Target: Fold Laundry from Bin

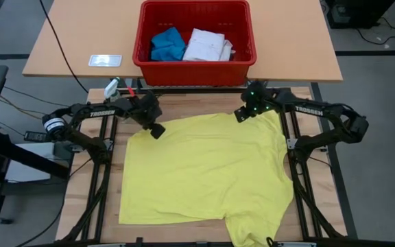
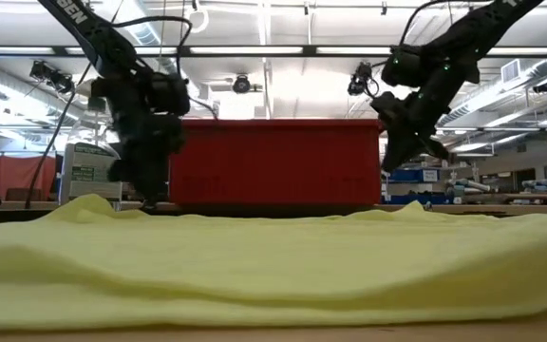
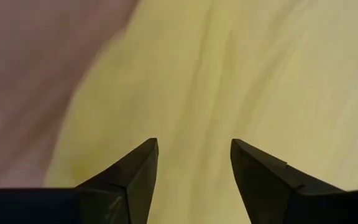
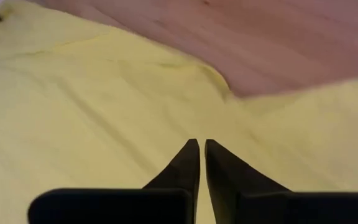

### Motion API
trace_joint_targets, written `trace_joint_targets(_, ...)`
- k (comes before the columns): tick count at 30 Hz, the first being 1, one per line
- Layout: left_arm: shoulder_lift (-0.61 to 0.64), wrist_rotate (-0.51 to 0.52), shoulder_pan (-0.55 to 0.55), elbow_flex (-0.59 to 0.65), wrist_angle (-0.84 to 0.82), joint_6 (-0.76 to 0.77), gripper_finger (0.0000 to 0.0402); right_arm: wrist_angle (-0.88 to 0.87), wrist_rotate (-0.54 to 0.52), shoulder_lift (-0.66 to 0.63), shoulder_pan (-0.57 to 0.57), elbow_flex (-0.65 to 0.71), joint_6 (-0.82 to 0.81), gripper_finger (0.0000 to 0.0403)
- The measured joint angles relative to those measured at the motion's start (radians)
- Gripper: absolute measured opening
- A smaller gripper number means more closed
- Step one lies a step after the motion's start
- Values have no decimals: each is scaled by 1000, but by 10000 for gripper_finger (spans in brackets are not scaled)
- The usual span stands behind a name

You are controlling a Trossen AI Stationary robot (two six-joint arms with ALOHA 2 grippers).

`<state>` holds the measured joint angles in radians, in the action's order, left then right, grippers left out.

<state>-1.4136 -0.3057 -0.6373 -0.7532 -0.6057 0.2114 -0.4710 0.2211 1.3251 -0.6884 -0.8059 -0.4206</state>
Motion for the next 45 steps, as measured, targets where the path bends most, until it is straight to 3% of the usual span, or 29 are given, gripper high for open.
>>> trace_joint_targets(3, 0, 4, 7, 0, -115, -30, 204, -84, -22, 0, -11, 0, 33, 48)
trace_joint_targets(8, 0, 68, 19, 0, -165, -91, 203, -131, -116, 0, -30, 0, 99, 79)
trace_joint_targets(16, 0, 118, 44, 0, -171, -212, 203, -152, -98, 0, -47, 0, 79, 133)
trace_joint_targets(23, 0, 165, 81, 18, -159, -287, 187, -184, -97, 0, -47, 0, 75, 137)
trace_joint_targets(34, 0, 182, 85, 74, -120, -227, 168, -177, -113, 0, -47, 0, 57, 137)
trace_joint_targets(38, 0, 182, 85, 74, -120, -229, 129, -177, -113, 0, -48, 0, 53, 133)
trace_joint_targets(45, 0, 169, 85, 74, -121, -224, 10, -188, -115, 0, -49, 0, 46, 89)
